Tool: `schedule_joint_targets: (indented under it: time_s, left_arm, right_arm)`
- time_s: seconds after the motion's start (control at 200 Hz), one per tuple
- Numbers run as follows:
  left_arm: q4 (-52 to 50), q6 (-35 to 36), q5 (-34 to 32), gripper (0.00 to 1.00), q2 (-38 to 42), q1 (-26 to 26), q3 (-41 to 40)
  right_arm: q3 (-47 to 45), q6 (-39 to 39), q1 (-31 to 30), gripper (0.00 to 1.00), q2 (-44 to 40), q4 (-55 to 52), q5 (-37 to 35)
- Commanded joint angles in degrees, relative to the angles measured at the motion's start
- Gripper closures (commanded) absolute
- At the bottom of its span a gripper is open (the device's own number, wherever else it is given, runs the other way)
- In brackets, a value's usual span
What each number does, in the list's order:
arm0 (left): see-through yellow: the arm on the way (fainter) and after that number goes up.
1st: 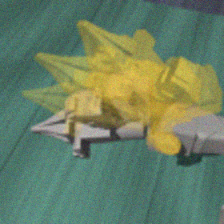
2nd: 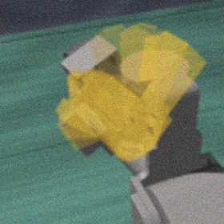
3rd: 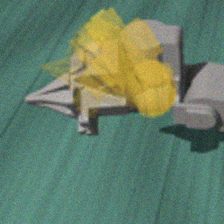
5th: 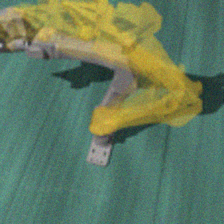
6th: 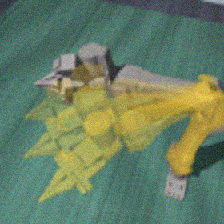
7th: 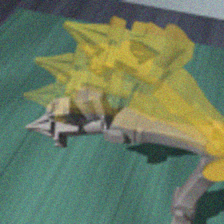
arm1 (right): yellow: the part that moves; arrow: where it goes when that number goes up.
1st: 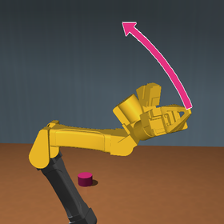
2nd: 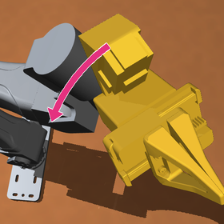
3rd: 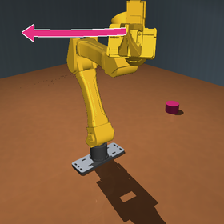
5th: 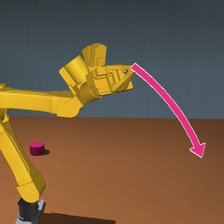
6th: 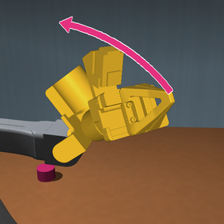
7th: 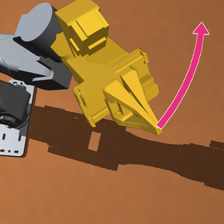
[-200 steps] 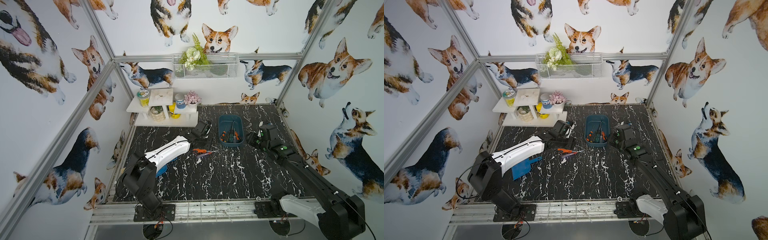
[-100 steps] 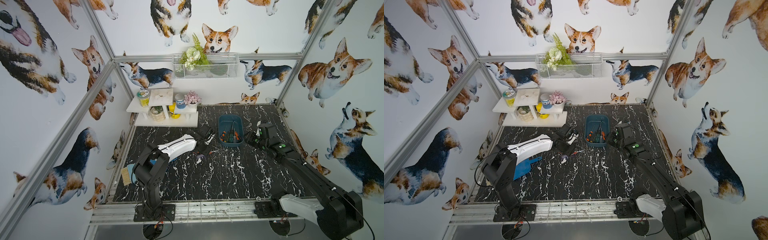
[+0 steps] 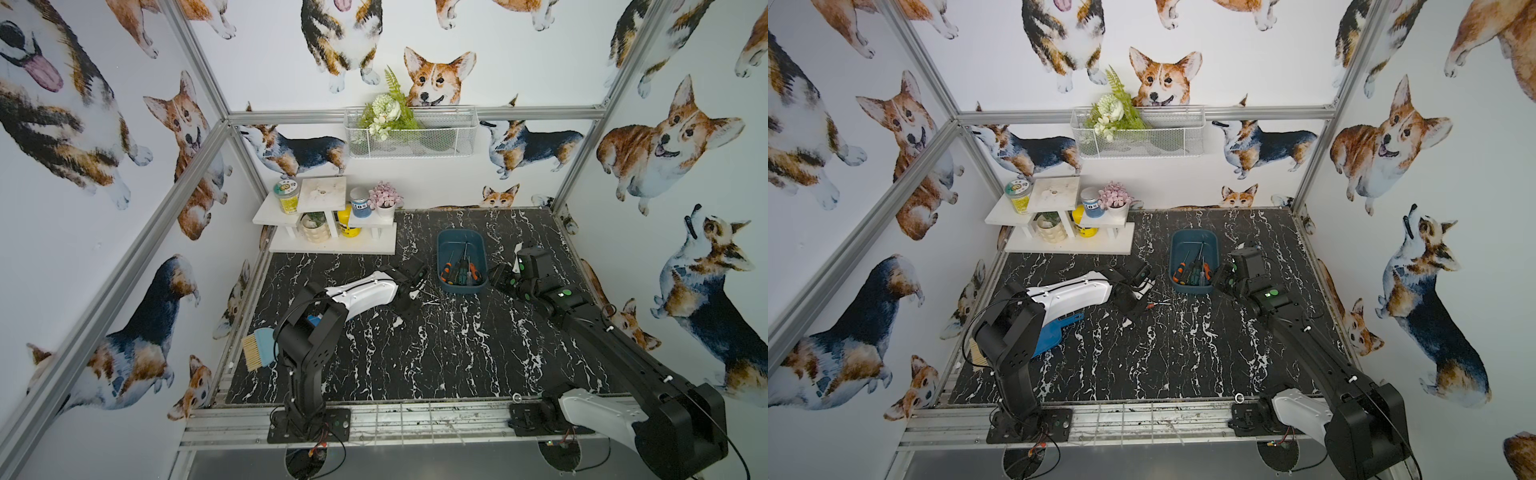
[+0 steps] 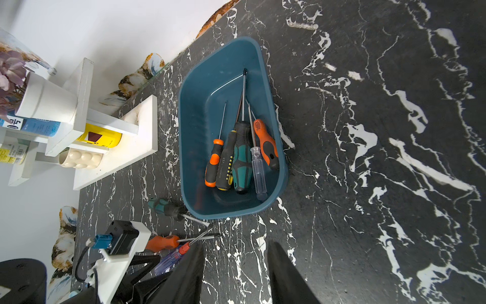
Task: Put the screwdriver on the desktop into the storage box
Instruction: Pick up the screwdriver from the center of the board.
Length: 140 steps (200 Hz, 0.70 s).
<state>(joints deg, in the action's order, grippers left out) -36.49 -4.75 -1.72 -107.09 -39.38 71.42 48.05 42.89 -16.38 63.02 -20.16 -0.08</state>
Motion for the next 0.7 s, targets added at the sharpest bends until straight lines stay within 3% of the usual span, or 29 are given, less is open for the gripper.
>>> schedule_joint_targets:
  time_s: [0.0, 0.245, 0.485, 0.696]
  left_arm:
    - [0.7, 0.1, -1.3, 0.52, -0.7, 0.0, -0.5]
    - [2.5, -0.2, -1.7, 0.56, -1.7, -0.1, -1.7]
    - [3.4, -1.6, -2.5, 0.72, -0.9, -1.6, -3.8]
    - [3.2, -4.1, -3.9, 0.94, 3.9, -3.3, -6.6]
  right_arm:
    - [0.0, 0.0, 0.0, 0.54, 0.0, 0.5, -0.8]
    - [-0.2, 0.0, 0.0, 0.54, -0.4, 0.3, -1.0]
    - [-0.4, 0.4, 0.0, 0.54, -0.6, 0.4, -1.0]
    - [-0.1, 0.2, 0.0, 0.54, -0.4, 0.1, -1.1]
